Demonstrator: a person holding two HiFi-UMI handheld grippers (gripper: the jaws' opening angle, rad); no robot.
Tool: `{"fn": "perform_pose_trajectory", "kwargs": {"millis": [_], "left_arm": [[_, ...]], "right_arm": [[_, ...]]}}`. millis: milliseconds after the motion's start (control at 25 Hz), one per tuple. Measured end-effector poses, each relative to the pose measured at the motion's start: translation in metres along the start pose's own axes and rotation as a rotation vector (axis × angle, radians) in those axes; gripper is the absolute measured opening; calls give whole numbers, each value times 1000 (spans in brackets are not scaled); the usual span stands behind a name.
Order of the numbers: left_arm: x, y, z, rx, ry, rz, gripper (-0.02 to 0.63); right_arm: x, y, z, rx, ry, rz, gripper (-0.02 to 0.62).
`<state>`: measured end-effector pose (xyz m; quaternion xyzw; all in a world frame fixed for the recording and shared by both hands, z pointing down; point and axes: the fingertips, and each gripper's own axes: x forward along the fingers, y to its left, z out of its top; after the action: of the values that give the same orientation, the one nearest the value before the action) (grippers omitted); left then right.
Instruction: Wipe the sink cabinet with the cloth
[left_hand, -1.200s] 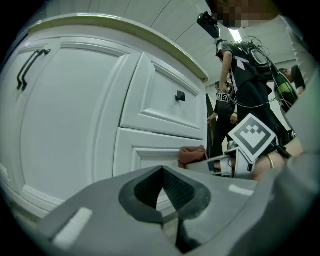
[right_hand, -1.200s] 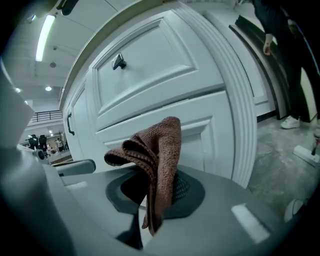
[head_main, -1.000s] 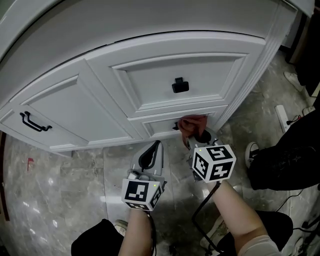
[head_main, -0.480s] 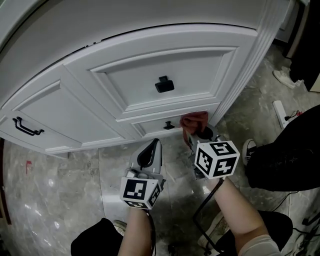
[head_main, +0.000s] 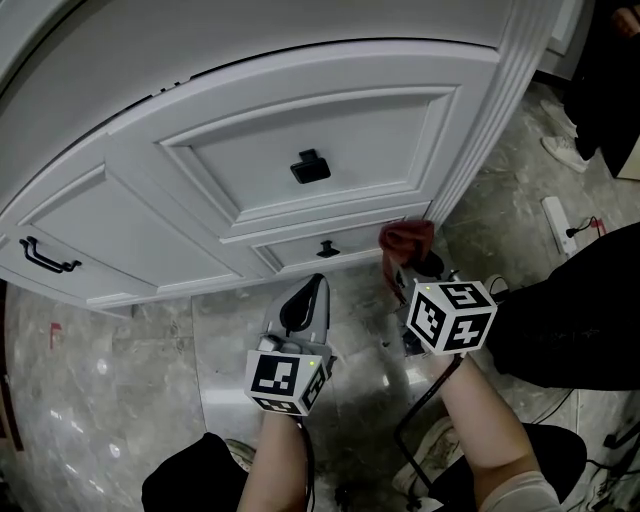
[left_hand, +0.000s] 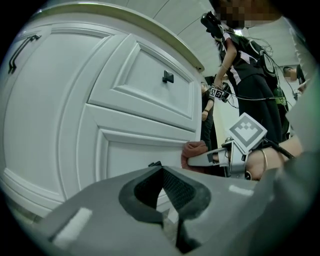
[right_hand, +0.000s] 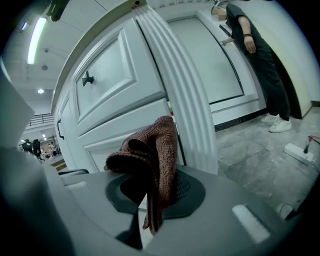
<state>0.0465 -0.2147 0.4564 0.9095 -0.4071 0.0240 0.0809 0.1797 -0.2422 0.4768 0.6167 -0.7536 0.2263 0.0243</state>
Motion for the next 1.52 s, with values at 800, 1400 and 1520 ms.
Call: {"fn": "perform_pose_trajectory", "kwargs": {"millis": [800,1400,1520], "left_arm": [[-40,62,-16,-10,10,98,0],[-80,122,-32,-111,7,192,0],[-79,120,-36,-93,24,183,0]], "right_arm": [[35,77,-89,75,120,78,78],[99,184,-115,96,160,274,78],[99,182,-115,91,161,289,80]]}}
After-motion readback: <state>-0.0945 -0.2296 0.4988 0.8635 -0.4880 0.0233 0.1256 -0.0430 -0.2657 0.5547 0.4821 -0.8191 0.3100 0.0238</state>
